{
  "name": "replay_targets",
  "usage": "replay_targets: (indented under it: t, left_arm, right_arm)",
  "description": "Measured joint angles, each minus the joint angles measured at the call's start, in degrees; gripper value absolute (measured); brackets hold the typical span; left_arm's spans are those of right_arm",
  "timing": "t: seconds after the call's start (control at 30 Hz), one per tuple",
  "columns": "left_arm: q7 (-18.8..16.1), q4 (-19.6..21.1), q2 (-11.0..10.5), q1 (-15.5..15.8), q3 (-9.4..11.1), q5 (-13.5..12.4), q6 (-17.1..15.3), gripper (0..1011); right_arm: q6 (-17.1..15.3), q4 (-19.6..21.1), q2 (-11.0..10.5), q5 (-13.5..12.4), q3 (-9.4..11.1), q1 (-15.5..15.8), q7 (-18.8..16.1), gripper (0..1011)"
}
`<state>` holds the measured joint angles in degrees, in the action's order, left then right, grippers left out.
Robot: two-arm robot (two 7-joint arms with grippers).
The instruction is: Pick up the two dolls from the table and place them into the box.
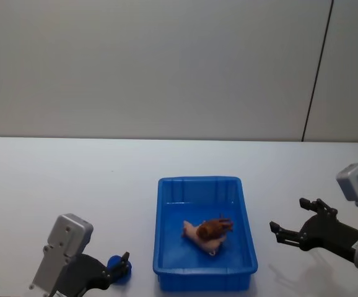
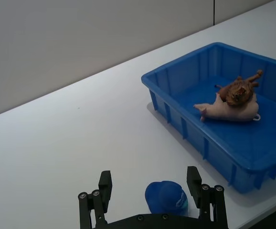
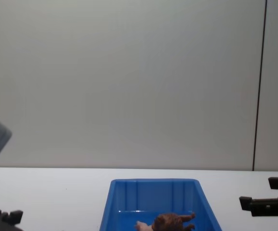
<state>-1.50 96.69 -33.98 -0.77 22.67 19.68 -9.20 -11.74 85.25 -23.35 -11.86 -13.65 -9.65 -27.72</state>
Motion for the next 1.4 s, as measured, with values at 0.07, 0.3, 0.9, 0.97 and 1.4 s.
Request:
replay_targets:
  t: [0.07,0.3,0.9,0.97,1.4]
  left_arm:
    - [0.6,-0.9,0.3,0.4,0.0,-0.1,0.2,1001]
    - [4.2,-5.7,2.1,2.3,0.0,-0.5,1.5,1001]
    - [11.8,-13.2,5.2,6.2,0.1,-1.2,2.9,980]
    - [12.1,-13.5,5.3,6.3,0.1,-1.2,2.9,928]
    - [15.1,-14.5,5.9,7.2,0.1,-1.6,1.2,558]
  right_arm:
    - [0.0,0.0,0.0,0.0,0.0,0.0,0.0,1001]
    - [0.0,0.0,0.0,0.0,0.0,0.0,0.0,1001]
    - [0.0,0.0,0.0,0.0,0.0,0.0,0.0,1001]
    - [0.0,0.0,0.0,0.0,0.0,0.0,0.0,1001]
    - [0.0,0.0,0.0,0.0,0.0,0.0,0.0,1001]
